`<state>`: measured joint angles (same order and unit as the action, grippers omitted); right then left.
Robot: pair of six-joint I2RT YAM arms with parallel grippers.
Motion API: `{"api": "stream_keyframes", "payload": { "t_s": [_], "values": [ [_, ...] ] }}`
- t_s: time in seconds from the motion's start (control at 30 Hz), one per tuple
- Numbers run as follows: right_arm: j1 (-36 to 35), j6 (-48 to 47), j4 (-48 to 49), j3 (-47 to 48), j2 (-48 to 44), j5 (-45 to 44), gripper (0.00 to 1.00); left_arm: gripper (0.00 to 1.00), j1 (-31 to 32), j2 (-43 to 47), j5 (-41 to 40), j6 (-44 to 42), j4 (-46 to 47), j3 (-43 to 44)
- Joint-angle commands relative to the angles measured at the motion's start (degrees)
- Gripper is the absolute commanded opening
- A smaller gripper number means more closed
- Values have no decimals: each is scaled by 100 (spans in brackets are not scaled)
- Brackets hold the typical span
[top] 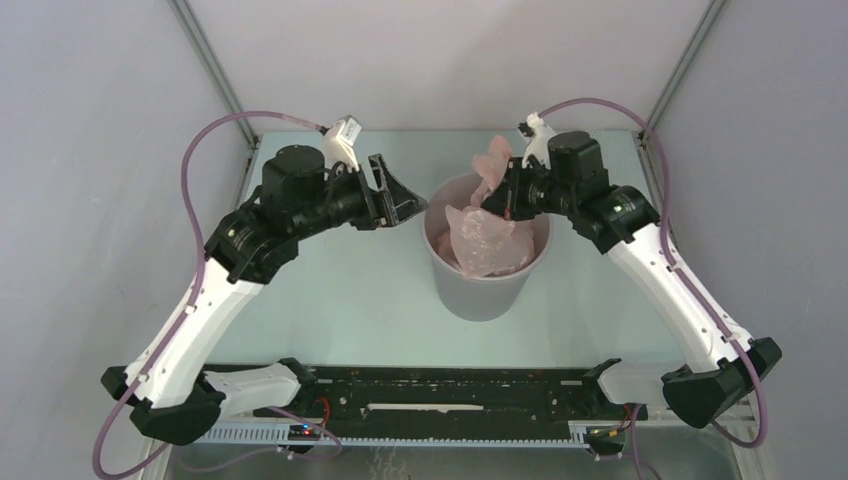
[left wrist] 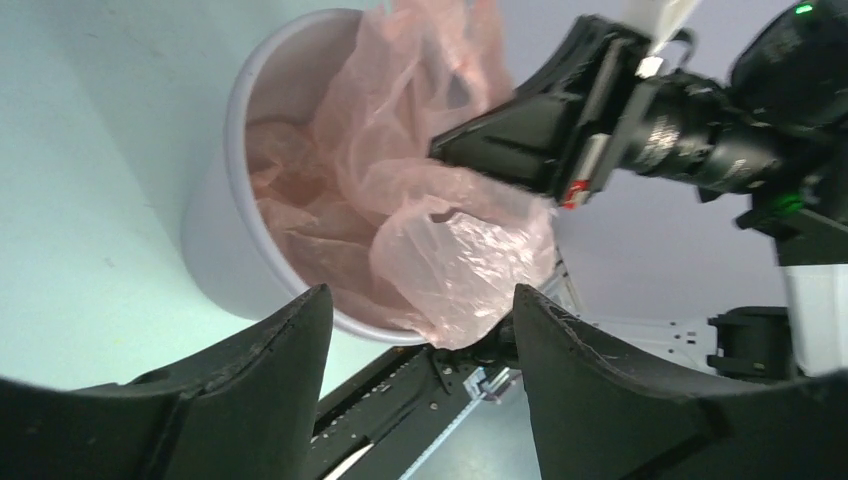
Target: Put the trash bags into the trash bin
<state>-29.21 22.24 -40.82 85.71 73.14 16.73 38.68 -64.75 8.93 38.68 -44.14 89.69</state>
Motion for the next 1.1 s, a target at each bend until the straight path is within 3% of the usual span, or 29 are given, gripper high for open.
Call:
{"api": "stream_keyframes", "payload": {
  "t_s": [0.0, 0.17, 0.37, 0.5, 0.63, 0.97, 1.07],
  "values": [
    [-95, -211, 343, -457, -43, -451, 0, 72, -60, -134, 815, 543, 766, -325],
    [276, 185, 304, -283, -107, -161, 0, 70, 383, -454, 1283, 1042, 1814, -750],
    [486, 522, -51, 491, -91, -241, 0, 69, 1112, -932, 1522, 590, 2033, -403],
    [478, 1050, 26, 571, -206, -70, 0, 46, 1187, -1212, 1852, 558, 2535, -756],
    [426, 1625, 16, 552, -397, -63, 0, 35, 1058, -1553, 1145, 453, 1995, -936],
    [223, 2418, 117, -268, -978, -250, 0, 35, 881, -1982, 39, -833, 1251, -530],
    [179, 2331, 97, -369, -995, -383, 0, 49, 875, -1714, 164, -1070, 1126, -514]
  ]
}}
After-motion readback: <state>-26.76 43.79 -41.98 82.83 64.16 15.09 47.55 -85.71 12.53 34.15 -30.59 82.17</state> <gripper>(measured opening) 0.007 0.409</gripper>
